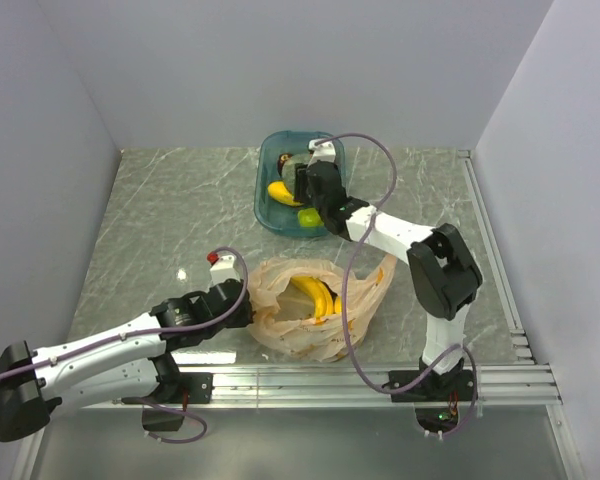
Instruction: Untie the knot of the plastic bag and take out the fruit
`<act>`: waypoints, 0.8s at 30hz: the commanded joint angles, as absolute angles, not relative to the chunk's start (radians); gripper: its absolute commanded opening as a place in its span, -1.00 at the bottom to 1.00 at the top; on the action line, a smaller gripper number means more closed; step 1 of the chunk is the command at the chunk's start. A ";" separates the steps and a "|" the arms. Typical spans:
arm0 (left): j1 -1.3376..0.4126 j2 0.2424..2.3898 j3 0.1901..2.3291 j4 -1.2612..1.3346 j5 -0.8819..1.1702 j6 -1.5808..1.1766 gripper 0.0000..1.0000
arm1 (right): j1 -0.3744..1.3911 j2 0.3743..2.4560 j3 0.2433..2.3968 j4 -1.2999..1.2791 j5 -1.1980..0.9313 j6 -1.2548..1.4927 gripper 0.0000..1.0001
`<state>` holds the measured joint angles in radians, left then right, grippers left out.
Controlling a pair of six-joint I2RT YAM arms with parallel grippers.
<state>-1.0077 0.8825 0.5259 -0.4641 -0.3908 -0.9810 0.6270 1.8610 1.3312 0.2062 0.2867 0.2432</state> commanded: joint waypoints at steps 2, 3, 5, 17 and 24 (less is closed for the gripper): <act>-1.014 0.851 0.564 -0.485 -0.420 -0.977 -0.99 | 0.618 1.870 1.436 0.201 0.316 0.250 0.53; -1.014 0.850 0.566 -0.486 -0.422 -0.979 -0.99 | 0.621 1.824 1.430 0.193 0.304 0.250 0.70; -1.014 0.845 0.568 -0.491 -0.431 -0.982 -0.99 | 0.635 1.763 1.393 0.167 0.264 0.235 0.85; -1.014 0.911 0.606 -0.495 -0.485 -1.002 -0.99 | 0.902 1.283 1.103 -0.126 0.210 0.129 0.30; -1.014 0.928 0.624 -0.509 -0.521 -1.032 -0.99 | 1.048 1.131 0.842 -0.155 0.219 0.253 0.02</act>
<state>-1.0096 0.9230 0.5812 -0.5014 -0.4767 -1.0077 1.0275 1.1778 0.9218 -0.1005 0.2169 0.1898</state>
